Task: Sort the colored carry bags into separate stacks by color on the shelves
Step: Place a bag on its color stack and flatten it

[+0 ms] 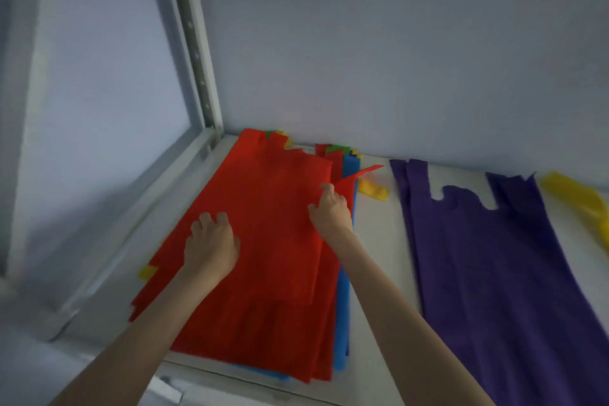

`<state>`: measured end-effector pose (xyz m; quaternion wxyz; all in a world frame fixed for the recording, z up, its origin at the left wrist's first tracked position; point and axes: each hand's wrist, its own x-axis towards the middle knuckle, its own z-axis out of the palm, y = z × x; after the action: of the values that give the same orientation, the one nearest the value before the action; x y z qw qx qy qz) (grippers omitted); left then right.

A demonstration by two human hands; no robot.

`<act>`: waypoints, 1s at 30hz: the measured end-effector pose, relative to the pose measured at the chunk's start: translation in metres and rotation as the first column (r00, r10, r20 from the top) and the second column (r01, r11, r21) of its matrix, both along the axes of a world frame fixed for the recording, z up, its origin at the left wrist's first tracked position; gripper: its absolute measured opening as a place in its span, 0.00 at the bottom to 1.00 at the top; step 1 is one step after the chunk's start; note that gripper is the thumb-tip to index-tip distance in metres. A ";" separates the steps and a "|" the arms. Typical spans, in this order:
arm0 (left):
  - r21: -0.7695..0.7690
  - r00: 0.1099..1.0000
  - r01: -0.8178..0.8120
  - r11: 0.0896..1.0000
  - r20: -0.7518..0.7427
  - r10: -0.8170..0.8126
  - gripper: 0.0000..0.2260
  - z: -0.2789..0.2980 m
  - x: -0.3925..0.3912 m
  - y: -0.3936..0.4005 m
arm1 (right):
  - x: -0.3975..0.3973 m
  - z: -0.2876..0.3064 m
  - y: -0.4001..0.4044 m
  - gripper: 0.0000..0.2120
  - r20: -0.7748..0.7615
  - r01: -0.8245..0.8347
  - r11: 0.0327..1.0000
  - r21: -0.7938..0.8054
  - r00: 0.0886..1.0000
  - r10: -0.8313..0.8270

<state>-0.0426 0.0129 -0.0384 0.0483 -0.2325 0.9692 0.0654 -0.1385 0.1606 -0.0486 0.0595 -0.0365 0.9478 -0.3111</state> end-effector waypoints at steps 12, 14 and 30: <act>-0.030 0.959 0.279 0.960 -0.032 -0.280 0.19 -0.005 0.005 -0.046 | 0.009 -0.011 -0.021 0.29 -0.044 0.405 0.903 0.141 0.914 -0.403; -0.053 0.930 0.362 0.931 -0.041 -0.364 0.18 -0.005 0.006 -0.045 | 0.010 -0.010 -0.019 0.30 -0.056 0.456 0.878 0.145 0.890 -0.453; -0.002 0.943 0.303 0.953 -0.147 -0.300 0.16 -0.011 0.024 -0.040 | 0.004 -0.004 -0.010 0.26 -0.058 0.402 0.906 -0.137 0.909 -0.412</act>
<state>-0.0182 -0.0274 -0.0495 -0.0105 -0.0758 0.9935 0.0841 -0.1344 0.1509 -0.0521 -0.0496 0.1452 0.9155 -0.3720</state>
